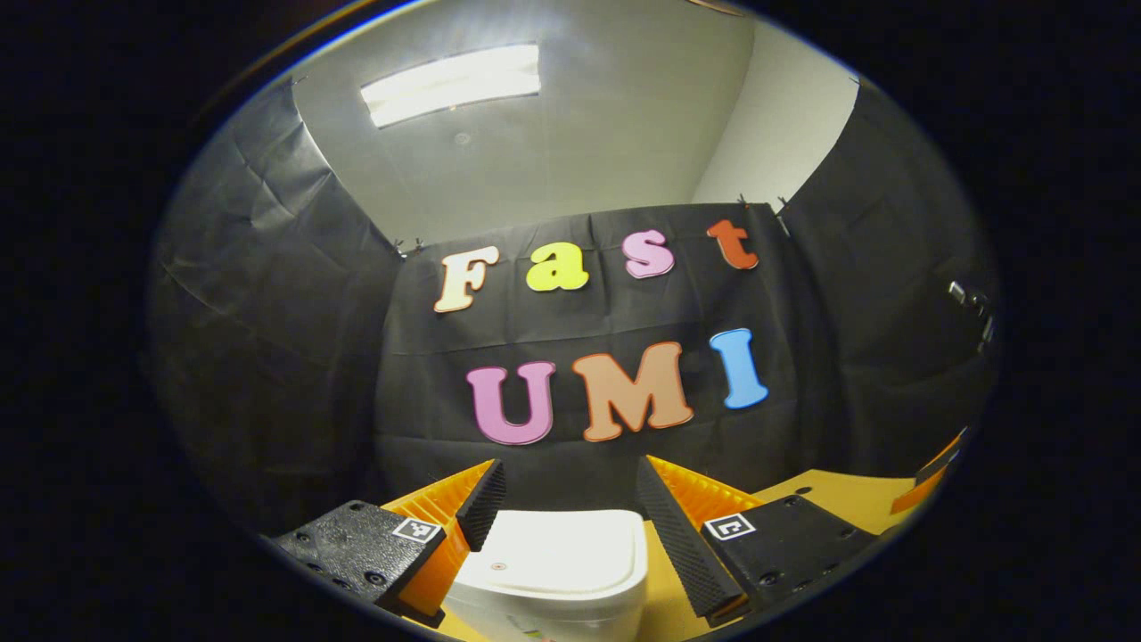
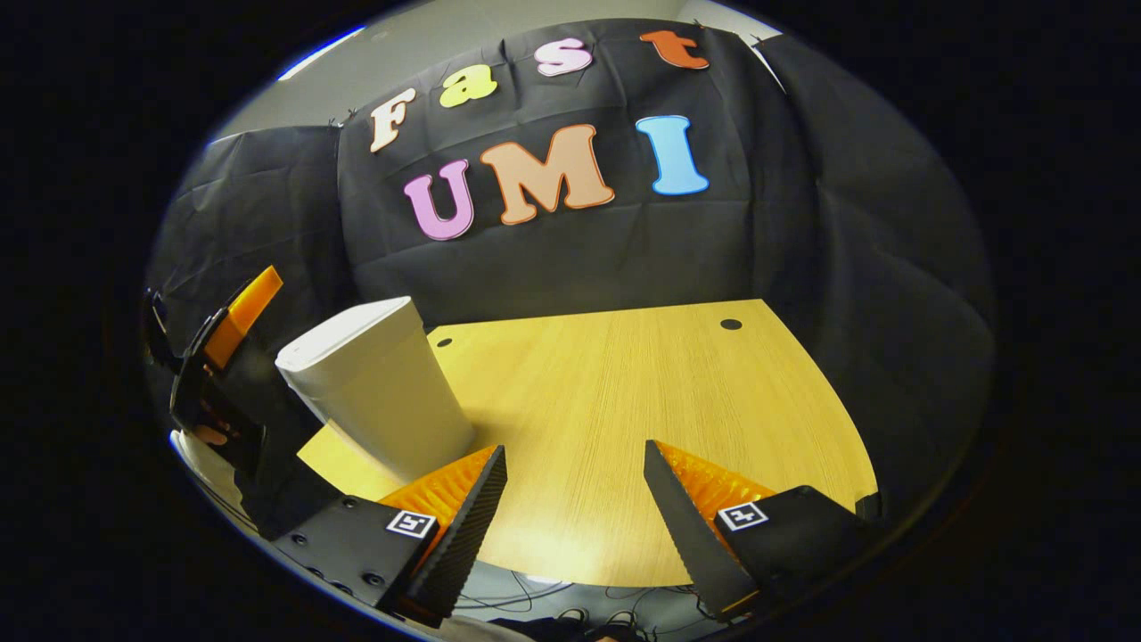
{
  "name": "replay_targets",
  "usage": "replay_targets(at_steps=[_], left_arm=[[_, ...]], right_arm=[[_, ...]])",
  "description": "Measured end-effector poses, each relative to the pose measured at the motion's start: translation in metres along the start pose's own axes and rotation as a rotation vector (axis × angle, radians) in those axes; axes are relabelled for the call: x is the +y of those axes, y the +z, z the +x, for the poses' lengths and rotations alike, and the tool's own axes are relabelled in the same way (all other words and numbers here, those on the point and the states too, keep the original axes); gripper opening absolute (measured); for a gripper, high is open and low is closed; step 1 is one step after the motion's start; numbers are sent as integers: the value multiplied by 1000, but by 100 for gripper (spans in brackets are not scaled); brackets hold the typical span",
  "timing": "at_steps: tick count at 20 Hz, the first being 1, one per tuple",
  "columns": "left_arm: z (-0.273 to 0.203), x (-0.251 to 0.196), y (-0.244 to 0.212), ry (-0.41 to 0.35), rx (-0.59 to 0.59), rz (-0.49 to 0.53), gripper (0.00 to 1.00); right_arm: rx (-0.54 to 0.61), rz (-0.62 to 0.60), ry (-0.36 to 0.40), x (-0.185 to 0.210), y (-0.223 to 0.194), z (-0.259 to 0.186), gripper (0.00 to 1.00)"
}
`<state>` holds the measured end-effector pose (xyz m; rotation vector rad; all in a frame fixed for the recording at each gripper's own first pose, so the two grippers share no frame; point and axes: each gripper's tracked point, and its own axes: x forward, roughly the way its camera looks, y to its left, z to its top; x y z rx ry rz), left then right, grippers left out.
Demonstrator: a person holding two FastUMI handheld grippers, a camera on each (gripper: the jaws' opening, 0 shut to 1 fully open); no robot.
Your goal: Press the lid of the desktop garbage bin to open it, pick up the crumpled paper on the desktop and throw it into the bin, then pick up the pop can on the desktop and drop it into the bin, and finally close the garbage bin lid.
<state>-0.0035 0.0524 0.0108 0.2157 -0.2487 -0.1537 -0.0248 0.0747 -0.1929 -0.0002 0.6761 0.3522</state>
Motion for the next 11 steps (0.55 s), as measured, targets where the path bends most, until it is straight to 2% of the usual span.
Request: replay_targets(at_steps=[2,3,5,6,8,11], left_arm=[[-5,-41,-4,-67,29,-67,94],[-9,-61,-6,-99,47,-103,91],[-16,-92,-10,-143,83,-179,95],[-19,-100,-14,-153,109,-208,90],[-22,-107,-25,-145,162,-233,90],[-28,-106,-34,-125,202,-179,90]], right_arm=[[-32,13,-2,1,9,-2,98],[-49,17,-7,0,13,-3,98],[-82,24,-27,-5,18,-6,98],[-97,28,-38,-8,20,-8,98],[-132,49,-55,-13,26,-15,98],[-181,60,-94,-21,29,-22,98]])
